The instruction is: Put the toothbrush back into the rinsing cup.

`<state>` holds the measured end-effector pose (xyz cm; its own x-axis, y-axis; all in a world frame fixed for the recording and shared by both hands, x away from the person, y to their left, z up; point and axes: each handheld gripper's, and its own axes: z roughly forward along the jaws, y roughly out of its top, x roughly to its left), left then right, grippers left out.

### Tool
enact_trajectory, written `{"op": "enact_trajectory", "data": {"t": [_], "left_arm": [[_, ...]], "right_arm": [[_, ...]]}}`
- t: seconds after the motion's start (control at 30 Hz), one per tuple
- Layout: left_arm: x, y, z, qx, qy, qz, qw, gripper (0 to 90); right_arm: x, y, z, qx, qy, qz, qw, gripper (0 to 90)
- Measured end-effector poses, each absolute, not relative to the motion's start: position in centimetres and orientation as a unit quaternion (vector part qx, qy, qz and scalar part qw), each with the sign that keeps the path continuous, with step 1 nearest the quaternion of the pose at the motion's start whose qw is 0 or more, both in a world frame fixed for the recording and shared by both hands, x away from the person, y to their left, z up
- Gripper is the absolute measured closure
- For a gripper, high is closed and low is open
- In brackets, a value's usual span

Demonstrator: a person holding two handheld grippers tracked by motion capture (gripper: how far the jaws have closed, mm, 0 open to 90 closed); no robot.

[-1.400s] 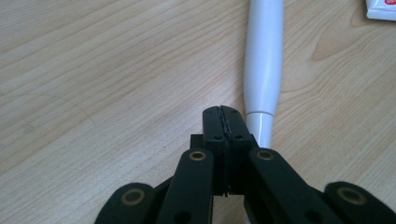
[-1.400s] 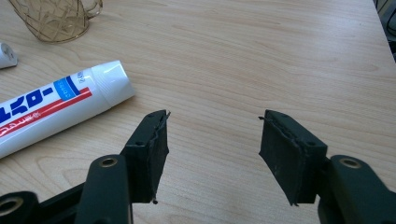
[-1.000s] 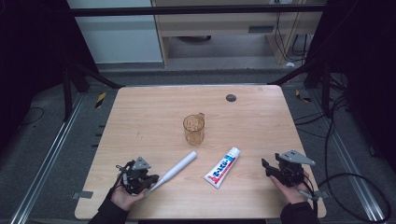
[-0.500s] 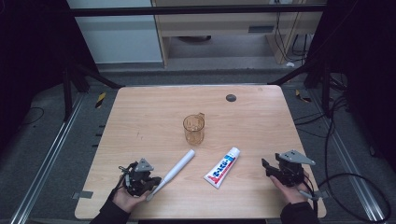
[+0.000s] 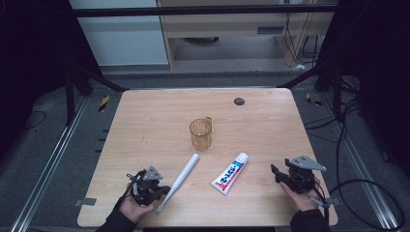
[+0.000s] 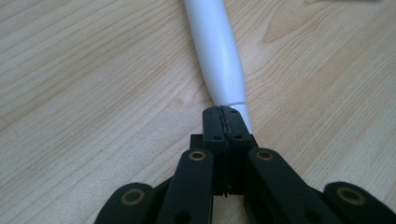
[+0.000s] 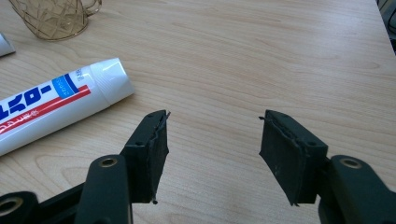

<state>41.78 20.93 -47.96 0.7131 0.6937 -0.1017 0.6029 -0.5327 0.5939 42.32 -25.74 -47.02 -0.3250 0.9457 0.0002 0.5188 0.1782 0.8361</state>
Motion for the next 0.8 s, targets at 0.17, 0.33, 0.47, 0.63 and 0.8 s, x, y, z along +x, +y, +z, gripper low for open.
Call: {"op": "enact_trajectory", "data": {"t": [0.17,0.33,0.47,0.63,0.8], "left_arm": [[41.6,20.5,-48.0,0.875,0.366,0.07,0.309,89.6],[41.3,20.0,-48.1,0.877,0.36,0.067,0.31,89.6],[41.2,19.5,-48.2,0.881,0.354,0.065,0.307,89.5],[41.1,19.1,-48.3,0.883,0.349,0.064,0.308,89.6],[41.0,18.3,-48.3,0.884,0.341,0.066,0.313,89.6]], "right_arm": [[42.3,-25.8,-47.0,0.511,0.716,0.386,0.276,41.2],[42.3,-25.8,-47.0,0.511,0.716,0.386,0.277,41.2],[42.3,-25.8,-47.1,0.512,0.716,0.386,0.276,41.1],[42.3,-25.8,-47.0,0.512,0.715,0.387,0.276,41.1],[42.3,-25.8,-47.1,0.512,0.715,0.386,0.276,41.2]]}}
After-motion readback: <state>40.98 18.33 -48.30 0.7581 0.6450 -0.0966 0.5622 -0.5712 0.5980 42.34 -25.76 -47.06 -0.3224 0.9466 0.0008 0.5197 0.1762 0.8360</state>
